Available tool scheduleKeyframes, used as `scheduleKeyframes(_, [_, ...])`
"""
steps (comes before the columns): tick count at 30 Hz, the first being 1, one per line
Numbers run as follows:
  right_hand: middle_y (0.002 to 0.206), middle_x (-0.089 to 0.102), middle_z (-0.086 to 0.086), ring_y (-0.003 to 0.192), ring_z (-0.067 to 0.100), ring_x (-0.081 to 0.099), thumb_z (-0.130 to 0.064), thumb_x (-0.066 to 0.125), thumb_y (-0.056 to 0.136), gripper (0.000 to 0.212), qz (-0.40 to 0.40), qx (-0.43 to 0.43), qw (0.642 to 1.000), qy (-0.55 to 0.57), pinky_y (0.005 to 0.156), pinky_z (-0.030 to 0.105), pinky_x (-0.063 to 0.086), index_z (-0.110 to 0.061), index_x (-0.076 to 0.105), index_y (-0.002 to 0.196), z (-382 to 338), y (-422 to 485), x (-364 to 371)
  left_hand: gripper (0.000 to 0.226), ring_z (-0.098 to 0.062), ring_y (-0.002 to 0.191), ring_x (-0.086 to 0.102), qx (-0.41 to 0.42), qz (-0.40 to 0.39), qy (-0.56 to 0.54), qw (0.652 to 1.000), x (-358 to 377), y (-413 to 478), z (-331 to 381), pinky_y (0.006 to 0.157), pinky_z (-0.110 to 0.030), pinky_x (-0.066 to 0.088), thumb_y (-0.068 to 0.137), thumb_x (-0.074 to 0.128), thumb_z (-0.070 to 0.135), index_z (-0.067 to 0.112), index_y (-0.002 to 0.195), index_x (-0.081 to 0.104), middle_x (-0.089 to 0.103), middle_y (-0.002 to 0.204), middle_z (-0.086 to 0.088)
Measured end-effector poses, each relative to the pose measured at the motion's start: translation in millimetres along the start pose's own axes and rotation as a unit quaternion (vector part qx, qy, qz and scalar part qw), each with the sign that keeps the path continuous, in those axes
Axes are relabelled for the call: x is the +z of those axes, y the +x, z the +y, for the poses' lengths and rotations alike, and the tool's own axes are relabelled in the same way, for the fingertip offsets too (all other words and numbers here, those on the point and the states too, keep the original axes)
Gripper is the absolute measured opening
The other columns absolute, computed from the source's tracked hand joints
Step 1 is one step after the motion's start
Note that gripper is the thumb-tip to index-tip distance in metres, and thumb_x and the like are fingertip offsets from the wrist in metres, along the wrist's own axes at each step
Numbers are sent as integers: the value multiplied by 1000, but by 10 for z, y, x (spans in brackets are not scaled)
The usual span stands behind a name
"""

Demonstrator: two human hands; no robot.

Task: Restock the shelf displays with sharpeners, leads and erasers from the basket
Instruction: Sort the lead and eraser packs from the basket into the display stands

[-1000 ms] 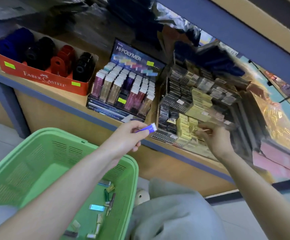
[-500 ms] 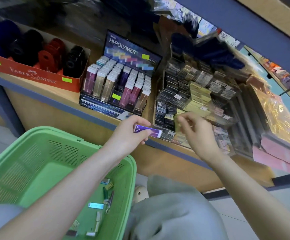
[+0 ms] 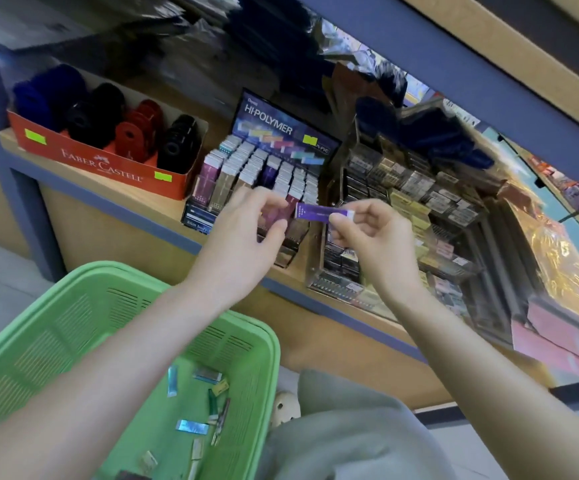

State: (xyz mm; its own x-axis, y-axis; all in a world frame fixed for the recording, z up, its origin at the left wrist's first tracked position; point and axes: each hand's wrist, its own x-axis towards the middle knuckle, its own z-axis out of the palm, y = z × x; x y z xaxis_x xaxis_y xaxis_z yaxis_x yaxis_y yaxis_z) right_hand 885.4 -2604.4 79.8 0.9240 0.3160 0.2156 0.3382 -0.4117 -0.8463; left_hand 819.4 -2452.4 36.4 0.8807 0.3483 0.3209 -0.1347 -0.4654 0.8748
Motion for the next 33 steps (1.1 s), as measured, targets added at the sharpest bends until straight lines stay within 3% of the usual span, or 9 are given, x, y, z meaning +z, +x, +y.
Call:
scheduleKeyframes(3, [76,67,-3,71,9,68,-15,63,91,6,42,-29,998,-39,74,28,58,-19,62,87,-61,384,114,24,-9,107,44,51,28,80,995,-195,243,-6,93,-21,32,94,51,17,16,118,56,43,110,9])
scheduleKeyframes(7, [76,64,-7,78,15,67,-15,60,93,6,52,-82,989,-114,82,39,56,-17,63,88,-81,828,370,34,-20,123,40,107,-14,218,970,-323,534,-110,101,-33,28,95,47,19,13,128,52,48,127,-4])
scheduleKeyframes(11, [75,59,-5,75,12,59,-14,66,88,4,5,-111,975,-191,75,25,50,-14,62,88,-97,1111,563,40,-23,124,39,117,-50,307,943,-353,648,-338,105,-35,25,94,46,22,11,132,48,49,130,-6])
scheduleKeyframes(15, [77,60,0,74,11,56,-13,69,85,8,-44,-124,951,-280,70,20,42,-14,62,84,-97,1337,685,38,-25,123,42,141,-52,320,935,-382,674,-494,108,-33,22,93,48,20,11,130,50,52,126,-5])
scheduleKeyframes(24, [76,59,0,70,11,54,-12,69,85,12,-61,-139,930,-336,68,21,41,-18,60,81,-28,1567,745,40,-24,121,42,161,-37,305,938,-378,677,-596,109,-32,18,91,50,25,11,128,52,52,124,-6])
scheduleKeyframes(27, [78,61,-2,72,9,56,-13,70,85,3,-73,-143,927,-338,71,20,44,-14,67,85,10,1531,754,40,-25,122,42,164,-34,303,938,-372,679,-600,109,-33,18,91,50,25,11,129,51,52,124,-6])
scheduleKeyframes(33, [98,73,5,89,10,62,-18,72,84,14,-103,-145,908,-380,87,26,49,-10,76,94,14,1504,844,41,-24,121,42,169,-37,312,934,-383,689,-634,108,-31,17,90,49,26,12,130,50,52,125,-5])
